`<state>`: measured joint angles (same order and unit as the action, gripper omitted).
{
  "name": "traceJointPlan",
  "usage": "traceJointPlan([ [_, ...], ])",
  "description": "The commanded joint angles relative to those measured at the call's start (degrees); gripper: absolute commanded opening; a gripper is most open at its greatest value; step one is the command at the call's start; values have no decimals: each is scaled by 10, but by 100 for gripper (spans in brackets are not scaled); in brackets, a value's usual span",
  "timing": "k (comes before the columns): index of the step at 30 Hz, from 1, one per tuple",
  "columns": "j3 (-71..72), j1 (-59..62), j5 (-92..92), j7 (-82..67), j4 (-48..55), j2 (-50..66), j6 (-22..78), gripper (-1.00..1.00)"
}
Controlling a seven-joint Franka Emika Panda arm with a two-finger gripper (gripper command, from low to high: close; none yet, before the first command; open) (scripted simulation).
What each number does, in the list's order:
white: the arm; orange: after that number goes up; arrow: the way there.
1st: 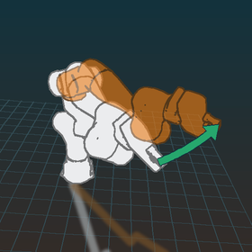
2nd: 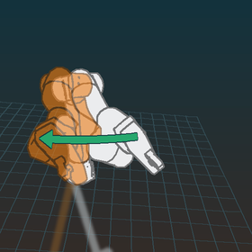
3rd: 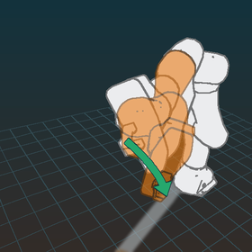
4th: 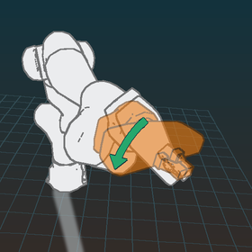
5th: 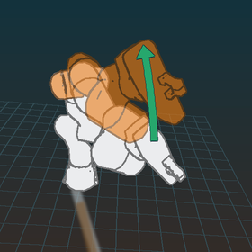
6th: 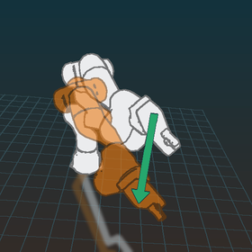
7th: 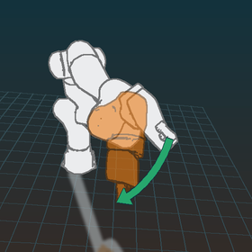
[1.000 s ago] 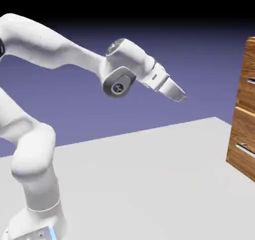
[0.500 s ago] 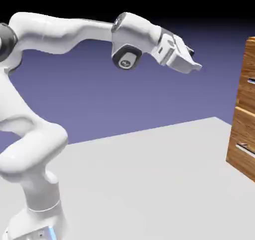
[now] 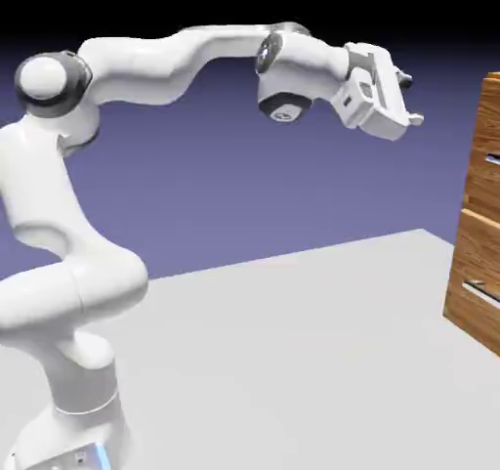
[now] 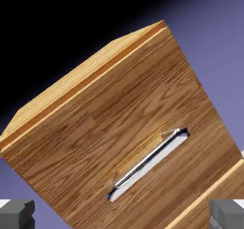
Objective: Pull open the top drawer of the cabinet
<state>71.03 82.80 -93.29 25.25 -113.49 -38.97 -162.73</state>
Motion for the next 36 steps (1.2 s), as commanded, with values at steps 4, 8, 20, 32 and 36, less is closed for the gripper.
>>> traceJointPlan([
  [4,71,83,-93,-17,47,-6,11,0],
  [8,141,166,-186,-34,95,-13,22,0],
  [20,353,415,-464,-86,236,-31,56,0],
  [32,496,602,-620,-81,386,-77,58,0],
  [36,513,646,-601,-34,469,-123,32,0],
])
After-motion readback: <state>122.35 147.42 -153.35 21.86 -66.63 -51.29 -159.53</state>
